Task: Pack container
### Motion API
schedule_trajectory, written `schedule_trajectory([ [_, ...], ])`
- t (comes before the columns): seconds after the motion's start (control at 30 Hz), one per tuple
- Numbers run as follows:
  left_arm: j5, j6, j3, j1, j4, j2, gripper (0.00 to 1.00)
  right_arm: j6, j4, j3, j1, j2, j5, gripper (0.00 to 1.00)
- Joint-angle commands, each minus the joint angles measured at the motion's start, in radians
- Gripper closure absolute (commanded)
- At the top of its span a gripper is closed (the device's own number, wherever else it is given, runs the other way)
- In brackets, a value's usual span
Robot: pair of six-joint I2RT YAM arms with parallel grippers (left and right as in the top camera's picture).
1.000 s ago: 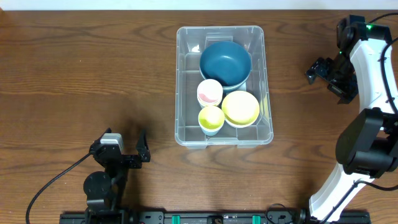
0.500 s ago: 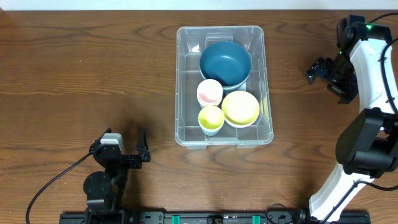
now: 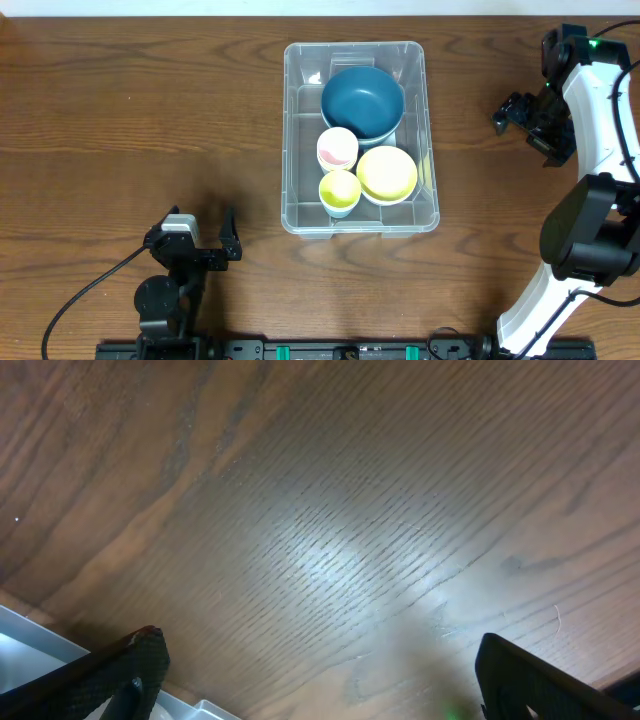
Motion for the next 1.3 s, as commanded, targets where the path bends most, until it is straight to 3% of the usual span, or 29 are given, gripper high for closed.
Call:
schedule_trajectory([
  [0.0,0.01,0.014,-0.027,0.007,-0.005,-0.006,0.02,0.018,-0.001,0.004,0.026,-0.043,0.004,0.01],
  [0.13,0.01,0.014,-0.027,0.007,-0.005,-0.006,0.02,0.018,0.0,0.003,0.086,-0.157,0.004,0.01],
  [0.3,0.01,0.014,-0.027,0.007,-0.005,-0.006,0.02,0.016,-0.001,0.0,0.262,-0.378,0.009,0.01],
  [0.5,0.01,0.014,-0.027,0.007,-0.005,-0.006,0.02,-0.084,0.016,-0.001,0.478,-0.605,0.203,0.01],
  [0.77,0.01,0.014,-0.027,0.007,-0.005,-0.006,0.02,-0.092,0.048,-0.167,0.457,-0.853,0.213,0.01],
  [0.87,0.01,0.014,-0.027,0.007,-0.005,-0.006,0.02,-0.104,0.208,-0.321,0.436,-0.972,0.196,0.01],
  [1.03,0.01,0.014,-0.027,0.007,-0.005,-0.006,0.02,-0.301,0.586,-0.664,0.373,-1.213,0.027,0.01],
  [1.27,0.01,0.014,-0.027,0.007,-0.005,-0.006,0.02,-0.304,0.945,-1.079,0.211,-1.513,-0.093,0.01],
])
